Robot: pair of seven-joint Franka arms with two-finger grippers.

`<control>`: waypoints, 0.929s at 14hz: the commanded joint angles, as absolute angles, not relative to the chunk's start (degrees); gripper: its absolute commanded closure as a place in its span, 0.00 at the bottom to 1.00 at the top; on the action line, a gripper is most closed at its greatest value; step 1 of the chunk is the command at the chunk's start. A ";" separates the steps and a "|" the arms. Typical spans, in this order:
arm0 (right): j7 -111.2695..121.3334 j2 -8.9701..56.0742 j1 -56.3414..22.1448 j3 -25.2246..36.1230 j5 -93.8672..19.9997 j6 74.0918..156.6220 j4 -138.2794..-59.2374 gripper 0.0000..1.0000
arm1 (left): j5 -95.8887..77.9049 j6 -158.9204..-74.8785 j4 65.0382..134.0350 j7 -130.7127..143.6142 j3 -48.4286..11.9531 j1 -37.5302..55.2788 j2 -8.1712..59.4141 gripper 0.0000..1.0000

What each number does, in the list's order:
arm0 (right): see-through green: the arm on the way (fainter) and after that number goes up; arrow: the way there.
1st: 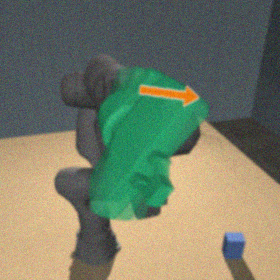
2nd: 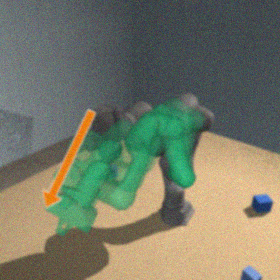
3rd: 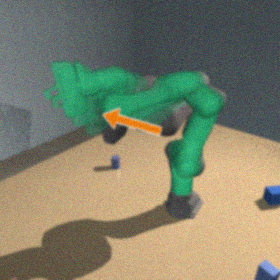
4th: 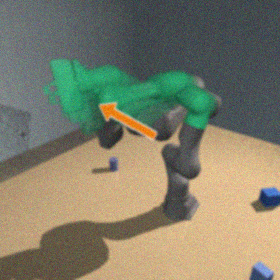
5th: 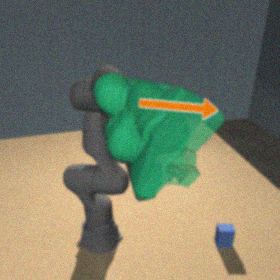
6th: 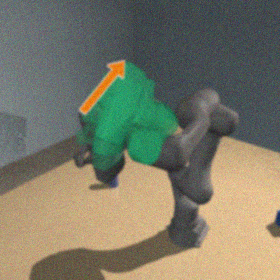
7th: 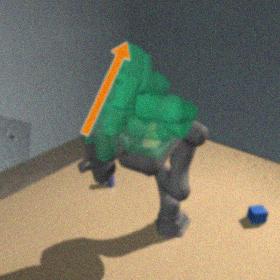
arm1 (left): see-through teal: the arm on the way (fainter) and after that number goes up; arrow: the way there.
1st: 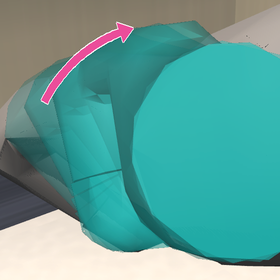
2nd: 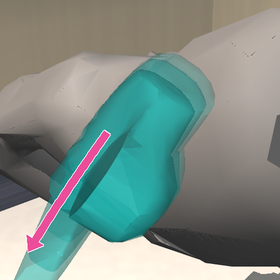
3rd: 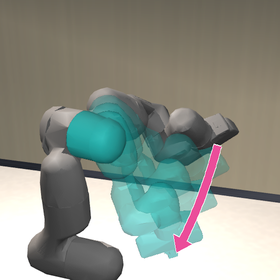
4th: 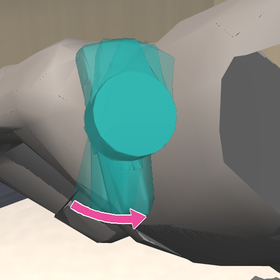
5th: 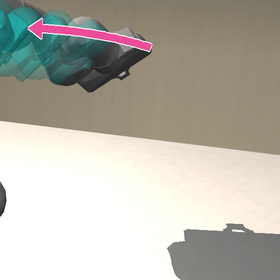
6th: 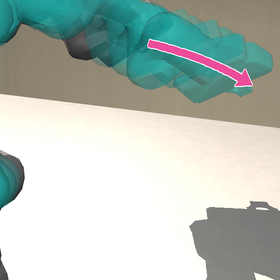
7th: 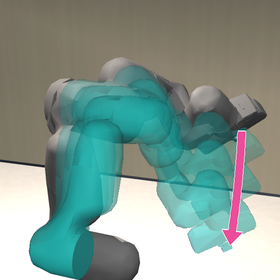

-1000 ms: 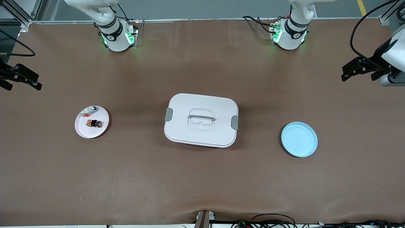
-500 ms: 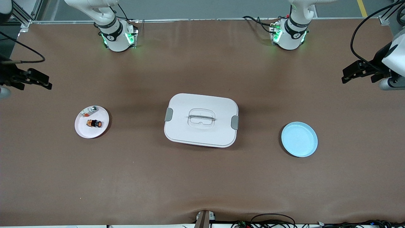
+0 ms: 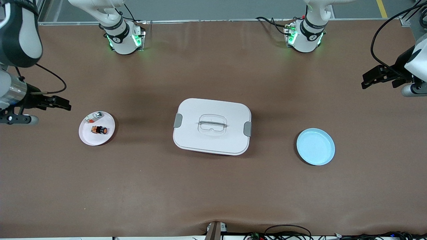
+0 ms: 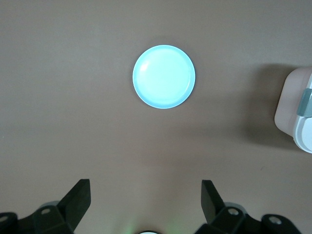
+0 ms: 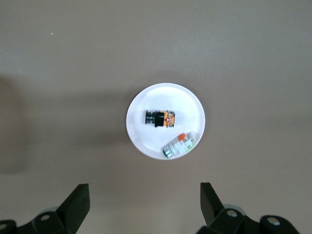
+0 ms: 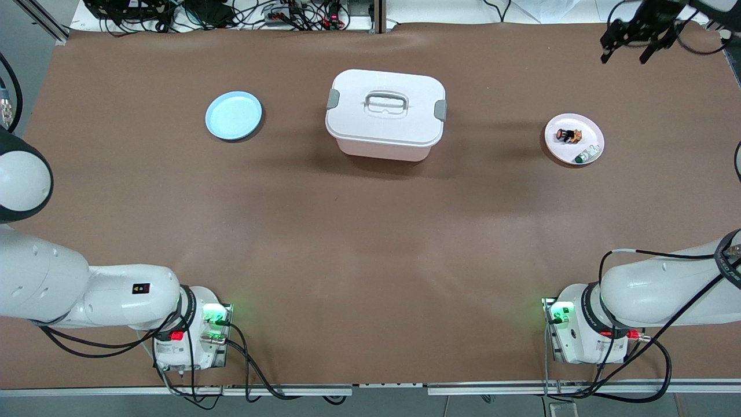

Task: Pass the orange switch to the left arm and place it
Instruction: 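Move the right gripper down over the switch on the white plate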

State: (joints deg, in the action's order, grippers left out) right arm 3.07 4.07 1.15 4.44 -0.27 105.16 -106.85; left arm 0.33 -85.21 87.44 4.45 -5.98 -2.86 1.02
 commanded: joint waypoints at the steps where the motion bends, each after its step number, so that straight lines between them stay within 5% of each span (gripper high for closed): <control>1: 4.30 2.55 2.02 3.96 -0.26 113.43 -114.67 0.00 | 0.44 -84.73 86.66 4.22 -5.80 -2.81 1.58 0.00; 13: 6.77 14.05 3.87 3.96 -0.35 140.69 -127.08 0.00 | 0.53 -85.69 86.66 3.43 -5.80 -3.08 2.11 0.00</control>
State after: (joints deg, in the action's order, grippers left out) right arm 6.88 12.62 2.99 4.44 -0.26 137.14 -125.67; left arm 0.33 -85.48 87.42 4.38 -5.95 -2.95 1.98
